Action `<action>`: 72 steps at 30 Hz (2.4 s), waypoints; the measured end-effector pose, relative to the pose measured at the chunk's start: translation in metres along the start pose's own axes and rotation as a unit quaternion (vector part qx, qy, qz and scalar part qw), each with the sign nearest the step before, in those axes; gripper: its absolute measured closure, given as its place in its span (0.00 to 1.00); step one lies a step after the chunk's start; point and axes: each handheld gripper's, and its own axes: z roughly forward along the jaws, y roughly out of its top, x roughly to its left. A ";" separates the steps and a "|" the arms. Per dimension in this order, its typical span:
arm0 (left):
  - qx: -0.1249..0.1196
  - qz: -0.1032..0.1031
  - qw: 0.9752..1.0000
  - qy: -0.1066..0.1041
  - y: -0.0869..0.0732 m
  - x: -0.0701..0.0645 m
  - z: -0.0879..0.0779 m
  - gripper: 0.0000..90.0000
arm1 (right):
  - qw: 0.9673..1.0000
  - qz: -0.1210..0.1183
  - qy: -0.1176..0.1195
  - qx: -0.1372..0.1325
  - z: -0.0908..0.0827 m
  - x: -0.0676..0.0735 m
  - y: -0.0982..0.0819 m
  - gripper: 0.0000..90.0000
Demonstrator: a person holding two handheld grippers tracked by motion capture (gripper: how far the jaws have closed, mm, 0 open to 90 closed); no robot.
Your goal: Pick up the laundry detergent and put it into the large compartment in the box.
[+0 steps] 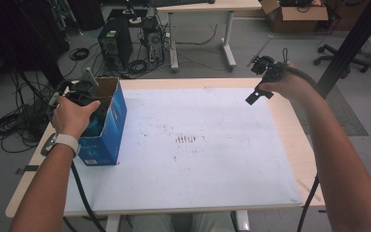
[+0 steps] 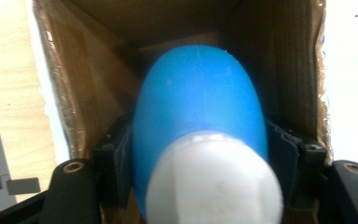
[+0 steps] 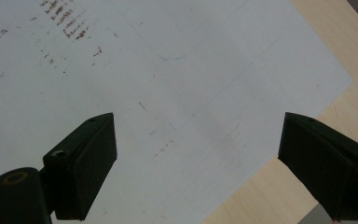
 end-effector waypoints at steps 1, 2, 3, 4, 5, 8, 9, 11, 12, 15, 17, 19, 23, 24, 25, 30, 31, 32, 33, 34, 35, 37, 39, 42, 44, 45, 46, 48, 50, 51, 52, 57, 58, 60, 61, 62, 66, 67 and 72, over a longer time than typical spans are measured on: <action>-0.001 -0.001 1.000 0.000 0.000 0.000 0.000 0.35 | 1.000 0.000 0.000 0.000 0.000 0.000 0.000 0.13; -0.001 -0.002 1.000 0.000 0.000 0.001 -0.001 0.35 | 1.000 0.000 0.000 0.000 0.000 0.000 0.000 0.13; -0.002 -0.002 1.000 -0.002 -0.001 0.001 -0.001 0.34 | 1.000 0.000 0.000 -0.001 -0.001 0.000 0.000 0.13; -0.002 -0.001 1.000 -0.003 -0.001 0.001 -0.002 0.34 | 1.000 0.000 0.000 0.000 -0.001 0.000 0.000 0.13; -0.001 -0.001 1.000 -0.004 -0.001 0.001 -0.002 0.34 | 1.000 0.000 0.000 0.000 -0.001 0.000 0.000 0.13; -0.005 -0.001 1.000 -0.001 -0.002 0.002 -0.004 0.32 | 1.000 -0.001 0.000 0.001 0.000 0.001 0.000 0.13; -0.008 0.001 1.000 -0.001 -0.002 0.002 -0.006 0.31 | 1.000 -0.001 0.001 0.001 0.000 0.001 0.000 0.13; -0.016 0.000 1.000 -0.003 -0.001 0.002 -0.012 0.28 | 1.000 -0.001 0.001 0.001 -0.001 0.002 0.000 0.13; -0.016 0.000 1.000 -0.003 -0.001 0.002 -0.012 0.28 | 1.000 -0.001 0.001 0.001 -0.001 0.002 0.000 0.13; -0.018 0.003 1.000 -0.002 0.000 0.000 -0.018 0.28 | 1.000 -0.002 0.000 0.000 -0.002 0.003 0.000 0.13; -0.020 0.004 1.000 0.000 0.000 -0.001 -0.021 0.28 | 1.000 -0.003 0.000 -0.002 -0.004 0.004 0.000 0.13; -0.024 0.005 1.000 0.001 0.000 -0.001 -0.024 0.28 | 1.000 -0.001 -0.001 -0.002 -0.005 0.004 -0.001 0.13; -0.031 0.008 0.999 0.002 0.000 -0.003 -0.037 0.28 | 1.000 -0.001 -0.003 -0.005 -0.010 0.004 -0.003 0.13; -0.031 0.008 0.999 0.002 0.000 -0.003 -0.037 0.28 | 1.000 -0.001 -0.003 -0.005 -0.010 0.004 -0.003 0.13; -0.032 0.010 0.999 0.002 0.000 -0.004 -0.044 0.28 | 1.000 -0.002 -0.004 -0.006 -0.012 0.004 -0.004 0.13; -0.042 0.020 0.999 -0.002 -0.001 -0.007 -0.059 0.28 | 1.000 -0.003 -0.006 -0.008 -0.015 0.005 -0.004 0.13; -0.047 0.027 0.999 -0.003 -0.002 -0.010 -0.068 0.28 | 1.000 -0.003 -0.007 -0.009 -0.017 0.005 -0.004 0.13; -0.047 0.027 0.999 -0.003 -0.002 -0.010 -0.068 0.28 | 1.000 -0.003 -0.007 -0.009 -0.017 0.005 -0.004 0.13; -0.048 0.031 0.998 -0.002 -0.003 -0.012 -0.072 0.28 | 1.000 -0.003 -0.008 -0.009 -0.018 0.006 -0.004 0.13; -0.047 0.036 0.998 -0.001 -0.003 -0.013 -0.076 0.28 | 1.000 -0.004 -0.008 -0.009 -0.019 0.007 -0.004 0.13; -0.046 0.038 0.998 0.000 -0.004 -0.015 -0.079 0.28 | 1.000 -0.004 -0.009 -0.010 -0.019 0.007 -0.004 0.13; -0.052 0.043 0.998 -0.002 -0.005 -0.018 -0.087 0.28 | 1.000 -0.005 -0.010 -0.010 -0.021 0.008 -0.004 0.13; -0.056 0.054 0.997 -0.005 -0.007 -0.022 -0.095 0.28 | 1.000 -0.006 -0.010 -0.011 -0.022 0.009 -0.003 0.13; -0.065 0.082 0.994 -0.019 -0.013 -0.035 -0.110 0.28 | 1.000 -0.008 -0.011 -0.012 -0.024 0.011 -0.003 0.13; -0.067 0.101 0.992 -0.020 -0.016 -0.043 -0.116 0.28 | 1.000 -0.009 -0.011 -0.012 -0.024 0.011 -0.002 0.13; -0.067 0.110 0.991 -0.022 -0.017 -0.048 -0.119 0.28 | 1.000 -0.009 -0.011 -0.012 -0.025 0.012 -0.002 0.13; -0.070 0.118 0.990 -0.026 -0.019 -0.052 -0.122 0.28 | 1.000 -0.009 -0.011 -0.012 -0.025 0.012 -0.002 0.13; -0.071 0.127 0.989 -0.029 -0.020 -0.056 -0.125 0.28 | 1.000 -0.009 -0.011 -0.013 -0.025 0.013 -0.001 0.13; -0.072 0.151 0.985 -0.037 -0.024 -0.067 -0.131 0.28 | 1.000 -0.011 -0.012 -0.013 -0.025 0.014 -0.001 0.13; -0.070 0.160 0.984 -0.039 -0.026 -0.071 -0.132 0.28 | 1.000 -0.011 -0.012 -0.013 -0.025 0.014 -0.001 0.13; -0.070 0.160 0.984 -0.039 -0.026 -0.071 -0.132 0.28 | 1.000 -0.011 -0.012 -0.013 -0.025 0.014 -0.001 0.13; -0.064 0.209 0.974 -0.060 -0.036 -0.093 -0.134 0.28 | 1.000 -0.011 -0.012 -0.012 -0.025 0.015 -0.001 0.13; -0.062 0.218 0.972 -0.064 -0.038 -0.097 -0.134 0.28 | 1.000 -0.011 -0.012 -0.012 -0.025 0.015 -0.001 0.13; -0.057 0.235 0.968 -0.072 -0.041 -0.105 -0.133 0.28 | 1.000 -0.011 -0.012 -0.012 -0.025 0.015 -0.001 0.13; -0.052 0.252 0.963 -0.080 -0.045 -0.114 -0.131 0.28 | 1.000 -0.012 -0.011 -0.012 -0.024 0.015 -0.001 0.13; -0.052 0.252 0.963 -0.080 -0.045 -0.114 -0.131 0.28 | 1.000 -0.012 -0.011 -0.012 -0.024 0.015 -0.001 0.13; -0.044 0.277 0.955 -0.097 -0.052 -0.131 -0.126 0.28 | 1.000 -0.011 -0.011 -0.010 -0.023 0.015 0.000 0.13; -0.044 0.280 0.954 -0.098 -0.053 -0.133 -0.125 0.27 | 1.000 -0.011 -0.011 -0.010 -0.023 0.015 0.000 0.13; -0.043 0.294 0.949 -0.106 -0.056 -0.143 -0.122 0.24 | 1.000 -0.012 -0.010 -0.008 -0.021 0.016 0.001 0.13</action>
